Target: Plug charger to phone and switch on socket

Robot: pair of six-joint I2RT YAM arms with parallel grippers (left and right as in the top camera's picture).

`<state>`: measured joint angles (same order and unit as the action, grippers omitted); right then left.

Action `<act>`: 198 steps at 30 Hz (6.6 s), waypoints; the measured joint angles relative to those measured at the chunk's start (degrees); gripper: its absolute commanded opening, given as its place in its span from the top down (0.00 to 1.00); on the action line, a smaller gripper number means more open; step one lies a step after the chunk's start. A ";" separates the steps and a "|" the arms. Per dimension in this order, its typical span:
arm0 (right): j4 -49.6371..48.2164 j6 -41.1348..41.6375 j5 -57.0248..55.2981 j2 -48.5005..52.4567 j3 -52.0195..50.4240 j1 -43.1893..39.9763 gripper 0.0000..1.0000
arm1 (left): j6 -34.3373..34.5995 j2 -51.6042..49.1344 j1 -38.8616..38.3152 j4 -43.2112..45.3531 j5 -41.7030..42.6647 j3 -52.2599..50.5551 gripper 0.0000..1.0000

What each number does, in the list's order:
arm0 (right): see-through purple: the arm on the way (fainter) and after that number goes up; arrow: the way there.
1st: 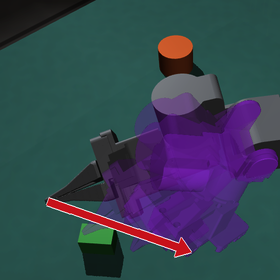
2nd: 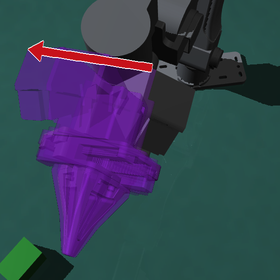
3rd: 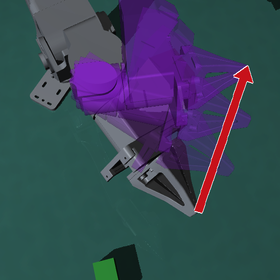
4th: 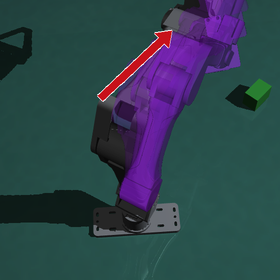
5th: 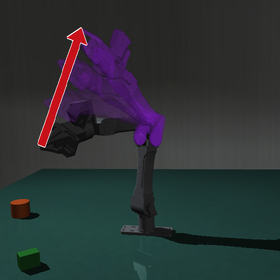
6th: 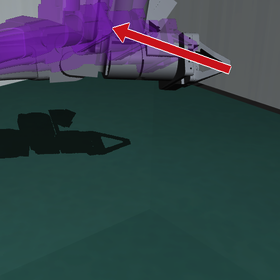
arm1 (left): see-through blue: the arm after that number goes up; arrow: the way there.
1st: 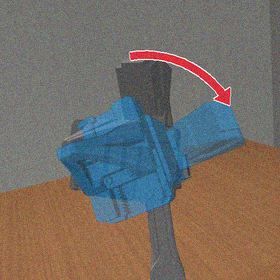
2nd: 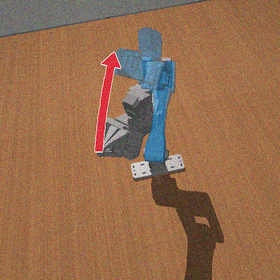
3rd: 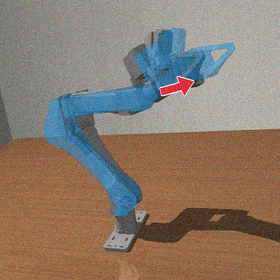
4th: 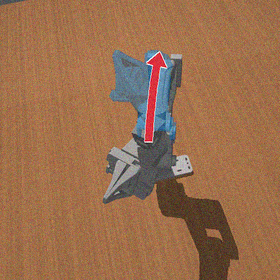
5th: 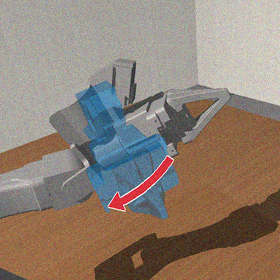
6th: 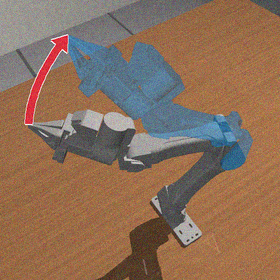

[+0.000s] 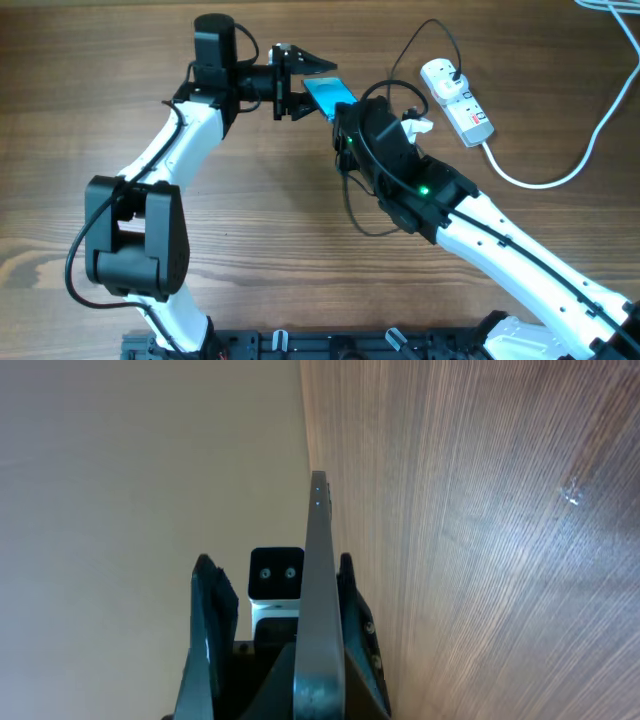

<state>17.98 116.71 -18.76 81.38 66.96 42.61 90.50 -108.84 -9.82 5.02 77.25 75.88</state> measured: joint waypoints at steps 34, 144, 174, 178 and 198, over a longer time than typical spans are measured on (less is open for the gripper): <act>-4.81 -4.92 -3.78 2.84 0.00 0.00 0.96 | -2.36 0.00 -0.20 -0.02 -5.62 0.00 0.68; 13.16 -86.55 12.98 30.86 1.86 -5.27 0.96 | -54.14 21.88 13.55 -62.01 -78.55 3.17 0.96; 21.42 -95.84 44.85 -6.21 4.87 -5.25 0.96 | -63.63 21.84 8.52 -23.34 -16.22 3.17 0.96; 18.75 -93.94 46.01 -6.21 4.87 -5.25 0.96 | -63.19 21.84 8.26 -23.15 -13.33 3.17 0.96; 13.97 -91.84 32.30 -6.21 4.87 -0.48 0.95 | -61.46 21.84 8.26 -23.74 -11.30 3.17 0.96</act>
<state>31.94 24.86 13.54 75.18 71.83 42.13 29.04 -87.00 -1.56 -18.72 65.95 79.05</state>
